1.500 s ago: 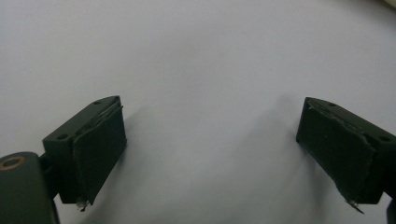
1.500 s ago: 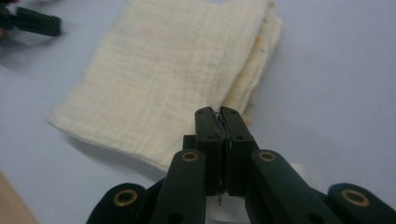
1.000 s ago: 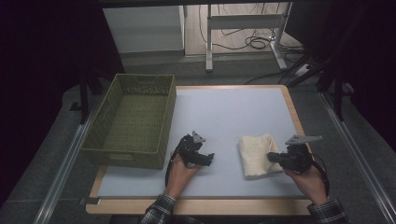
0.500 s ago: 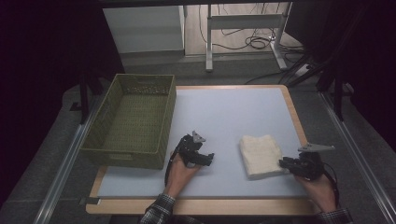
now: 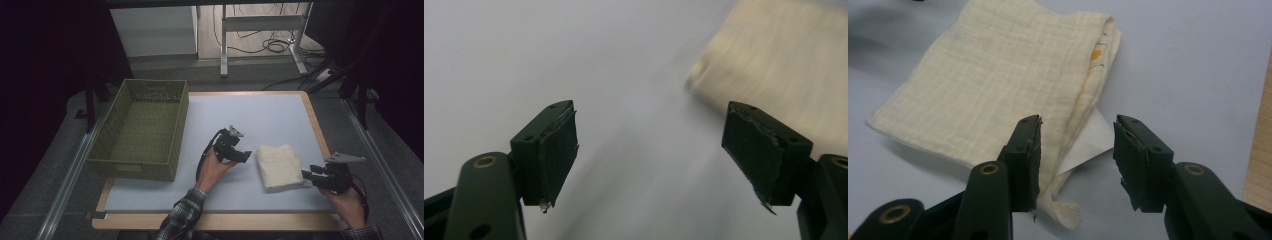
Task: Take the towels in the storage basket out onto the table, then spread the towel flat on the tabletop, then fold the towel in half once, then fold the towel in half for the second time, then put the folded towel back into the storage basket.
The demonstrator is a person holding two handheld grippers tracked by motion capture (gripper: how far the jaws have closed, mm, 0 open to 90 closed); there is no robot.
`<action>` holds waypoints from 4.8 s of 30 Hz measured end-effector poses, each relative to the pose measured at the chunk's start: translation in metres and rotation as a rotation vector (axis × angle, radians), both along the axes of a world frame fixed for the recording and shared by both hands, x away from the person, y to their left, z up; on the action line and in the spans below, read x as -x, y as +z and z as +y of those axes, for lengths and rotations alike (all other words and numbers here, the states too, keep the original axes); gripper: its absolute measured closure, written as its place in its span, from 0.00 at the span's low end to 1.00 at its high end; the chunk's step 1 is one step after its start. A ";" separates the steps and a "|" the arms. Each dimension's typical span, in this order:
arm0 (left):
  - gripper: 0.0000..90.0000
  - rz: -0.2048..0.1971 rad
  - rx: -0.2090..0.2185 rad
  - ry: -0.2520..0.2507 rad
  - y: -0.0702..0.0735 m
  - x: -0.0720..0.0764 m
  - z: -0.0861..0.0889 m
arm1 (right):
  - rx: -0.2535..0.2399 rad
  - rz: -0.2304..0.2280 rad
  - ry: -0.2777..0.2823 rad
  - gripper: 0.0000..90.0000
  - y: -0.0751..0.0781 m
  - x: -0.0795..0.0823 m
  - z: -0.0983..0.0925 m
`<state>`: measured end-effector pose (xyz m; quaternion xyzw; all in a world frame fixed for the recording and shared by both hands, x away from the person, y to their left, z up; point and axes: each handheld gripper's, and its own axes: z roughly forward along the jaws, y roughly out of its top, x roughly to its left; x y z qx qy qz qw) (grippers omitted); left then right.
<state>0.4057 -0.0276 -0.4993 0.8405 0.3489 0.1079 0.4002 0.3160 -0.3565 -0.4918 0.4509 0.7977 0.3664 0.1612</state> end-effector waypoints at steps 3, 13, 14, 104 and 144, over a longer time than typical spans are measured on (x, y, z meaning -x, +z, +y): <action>0.28 -0.006 0.014 -0.017 0.002 -0.006 -0.018 | -0.009 -0.003 -0.002 0.56 -0.001 -0.001 0.003; 0.37 0.050 -0.019 -0.026 -0.031 -0.018 -0.030 | 0.027 0.037 0.006 0.55 -0.022 -0.007 0.010; 0.37 0.038 -0.016 -0.027 -0.032 -0.017 -0.030 | 0.026 0.037 0.006 0.56 -0.024 -0.007 0.010; 0.91 -0.168 -0.141 0.156 0.092 -0.024 0.137 | -0.119 -0.024 0.335 0.91 0.056 -0.064 0.192; 0.91 -0.216 -0.105 0.284 0.125 -0.035 0.222 | -0.156 -0.035 0.385 0.91 0.102 -0.090 0.275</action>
